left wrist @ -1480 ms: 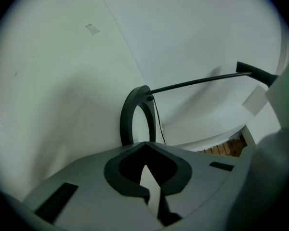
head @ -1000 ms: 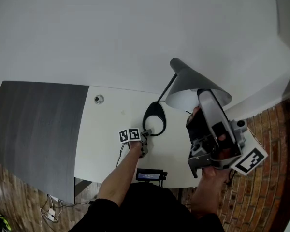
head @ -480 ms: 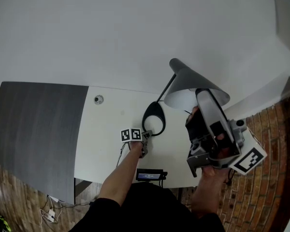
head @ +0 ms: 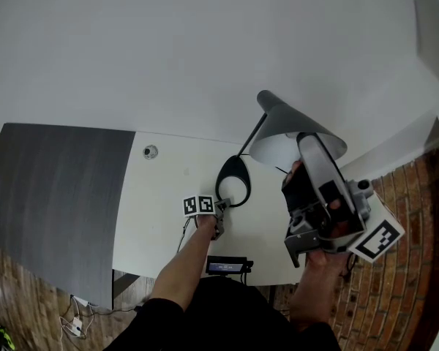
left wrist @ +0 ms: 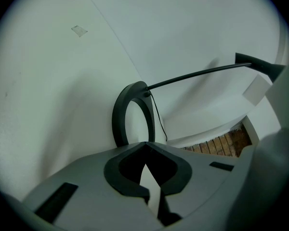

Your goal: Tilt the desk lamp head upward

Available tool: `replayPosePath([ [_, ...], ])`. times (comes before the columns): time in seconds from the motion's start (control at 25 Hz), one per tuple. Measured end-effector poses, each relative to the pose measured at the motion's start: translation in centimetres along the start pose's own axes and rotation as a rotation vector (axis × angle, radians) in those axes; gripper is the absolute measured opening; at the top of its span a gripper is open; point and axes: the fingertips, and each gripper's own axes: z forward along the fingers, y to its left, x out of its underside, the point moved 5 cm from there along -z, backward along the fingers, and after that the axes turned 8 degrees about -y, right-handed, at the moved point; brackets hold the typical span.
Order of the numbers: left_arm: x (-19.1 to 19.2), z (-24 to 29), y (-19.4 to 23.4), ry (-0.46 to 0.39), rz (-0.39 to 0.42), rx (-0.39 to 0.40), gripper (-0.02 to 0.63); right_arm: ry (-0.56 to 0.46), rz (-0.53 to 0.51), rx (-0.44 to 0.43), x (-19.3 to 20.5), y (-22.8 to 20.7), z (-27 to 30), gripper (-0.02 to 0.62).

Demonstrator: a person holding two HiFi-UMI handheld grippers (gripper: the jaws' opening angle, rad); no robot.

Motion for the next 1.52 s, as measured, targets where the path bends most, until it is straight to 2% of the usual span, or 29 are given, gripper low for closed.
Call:
replayPosePath([
  [0.24, -0.2, 0.1, 0.1, -0.007, -0.005, 0.007, 0.011, 0.004, 0.004, -0.016, 0.2, 0.0, -0.2, 0.041],
  [0.4, -0.3, -0.2, 0.5, -0.033, -0.046, 0.021, 0.011, 0.002, -0.013, -0.027, 0.6, 0.3, -1.5, 0.041],
  [0.56, -0.7, -1.0, 1.3, -0.082, -0.126, 0.04, 0.012, 0.011, 0.046, 0.021, 2.2, -1.0, -4.2, 0.041],
  [0.72, -0.3, -1.3, 1.4, -0.063, -0.127, 0.038, 0.012, 0.01, 0.068, 0.067, 3.1, -2.3, -7.1, 0.041],
  [0.8, 0.1, -1.8, 1.6, -0.068, -0.167, 0.063, 0.012, 0.018, 0.083, 0.096, 3.9, -3.3, -9.0, 0.041],
  [0.96, 1.0, -4.2, 2.6, -0.141, -0.267, 0.11, 0.012, 0.048, 0.187, 0.214, 7.0, -6.8, -14.2, 0.041],
  [1.08, 1.8, -6.6, 3.5, -0.175, -0.264, 0.104, 0.012, 0.031, 0.269, 0.274, 8.3, -9.1, -17.0, 0.041],
  [1.24, 2.8, -10.5, 4.3, -0.262, -0.28, 0.105, 0.012, 0.031, 0.328, 0.271, 9.5, -10.6, -18.6, 0.041],
  [1.36, 3.3, -14.1, 4.5, -0.358, -0.3, 0.121, 0.012, 0.061, 0.373, 0.268, 11.5, -11.4, -19.6, 0.041],
  [1.44, 3.0, -16.6, 4.5, -0.427, -0.317, 0.146, 0.012, 0.074, 0.413, 0.282, 13.0, -11.4, -20.6, 0.041],
  [1.52, 2.4, -18.4, 3.7, -0.456, -0.301, 0.186, 0.012, 0.077, 0.422, 0.294, 14.0, -11.0, -21.6, 0.041],
])
